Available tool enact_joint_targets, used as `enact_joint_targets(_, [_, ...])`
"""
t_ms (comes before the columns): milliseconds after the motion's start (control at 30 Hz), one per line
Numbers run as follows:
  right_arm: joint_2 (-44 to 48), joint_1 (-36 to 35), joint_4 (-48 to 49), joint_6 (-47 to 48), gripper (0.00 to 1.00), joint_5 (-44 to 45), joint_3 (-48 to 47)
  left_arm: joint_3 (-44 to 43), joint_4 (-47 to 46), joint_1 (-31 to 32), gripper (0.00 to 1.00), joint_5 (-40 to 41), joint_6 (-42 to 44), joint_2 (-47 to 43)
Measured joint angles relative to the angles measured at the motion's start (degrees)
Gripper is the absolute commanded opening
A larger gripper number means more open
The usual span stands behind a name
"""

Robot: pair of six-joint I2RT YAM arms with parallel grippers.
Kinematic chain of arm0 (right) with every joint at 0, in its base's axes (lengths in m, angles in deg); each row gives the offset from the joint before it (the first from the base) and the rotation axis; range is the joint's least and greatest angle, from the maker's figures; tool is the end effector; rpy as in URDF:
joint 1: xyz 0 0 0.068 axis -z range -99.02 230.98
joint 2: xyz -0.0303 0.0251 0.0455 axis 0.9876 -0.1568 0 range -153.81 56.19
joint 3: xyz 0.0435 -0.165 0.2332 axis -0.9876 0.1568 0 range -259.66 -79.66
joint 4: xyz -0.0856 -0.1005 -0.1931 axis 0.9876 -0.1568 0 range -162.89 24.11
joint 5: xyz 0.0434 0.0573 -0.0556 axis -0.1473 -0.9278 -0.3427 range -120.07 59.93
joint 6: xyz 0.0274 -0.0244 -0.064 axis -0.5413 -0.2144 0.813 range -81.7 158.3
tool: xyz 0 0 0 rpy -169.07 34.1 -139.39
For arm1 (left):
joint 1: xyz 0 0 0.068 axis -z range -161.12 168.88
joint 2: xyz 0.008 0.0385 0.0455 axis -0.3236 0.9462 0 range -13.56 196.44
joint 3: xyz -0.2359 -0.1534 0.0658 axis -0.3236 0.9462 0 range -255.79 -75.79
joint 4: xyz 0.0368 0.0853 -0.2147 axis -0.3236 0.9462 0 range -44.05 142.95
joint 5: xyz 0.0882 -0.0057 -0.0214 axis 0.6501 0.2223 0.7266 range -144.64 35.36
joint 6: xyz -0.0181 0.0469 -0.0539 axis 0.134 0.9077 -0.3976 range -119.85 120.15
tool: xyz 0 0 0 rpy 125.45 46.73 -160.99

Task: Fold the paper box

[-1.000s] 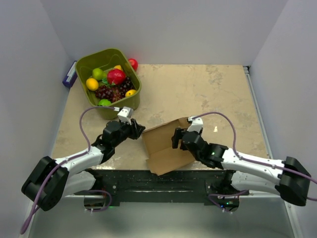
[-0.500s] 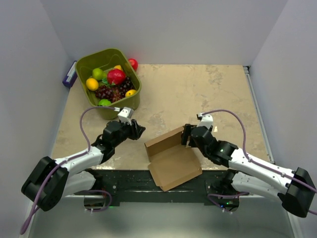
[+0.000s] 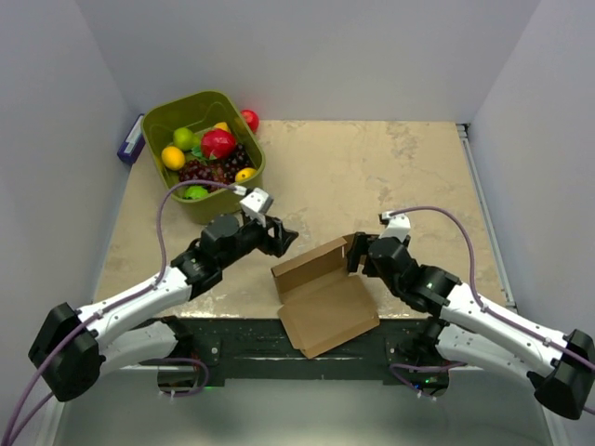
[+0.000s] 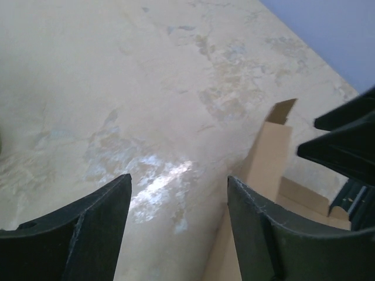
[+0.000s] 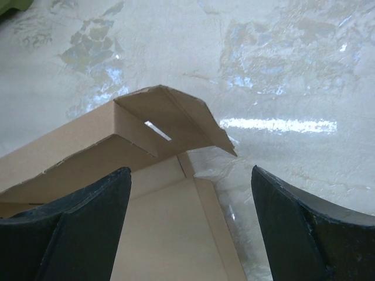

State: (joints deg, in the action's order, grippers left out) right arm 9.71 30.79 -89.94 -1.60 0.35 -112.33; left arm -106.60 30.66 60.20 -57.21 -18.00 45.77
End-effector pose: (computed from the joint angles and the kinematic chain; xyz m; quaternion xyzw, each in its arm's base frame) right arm 0.1205 0.0957 0.2459 0.0371 0.8736 0.1336 0.4664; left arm 0.1684 -0.1518 0.2738 0.1710 0.7649 -0.3232 0.5303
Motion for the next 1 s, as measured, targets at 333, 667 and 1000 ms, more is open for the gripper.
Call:
enact_joint_targets(333, [1.6,10.2,0.1,5.6,0.89,-3.1,-1.4,-18.9,19.9,9.0,0.8,-1.3,10.8,10.6])
enact_joint_targets(667, [8.3,11.4,-0.6,7.1,0.9,-6.4,-0.7,-24.1,30.2,9.5,0.8,-5.7,18.9,19.6])
enact_joint_targets(1000, [10.4,11.6,-1.3,7.1,0.88,-8.5,-0.6,-26.3,32.0,9.5,0.6,-9.4,20.8,24.4])
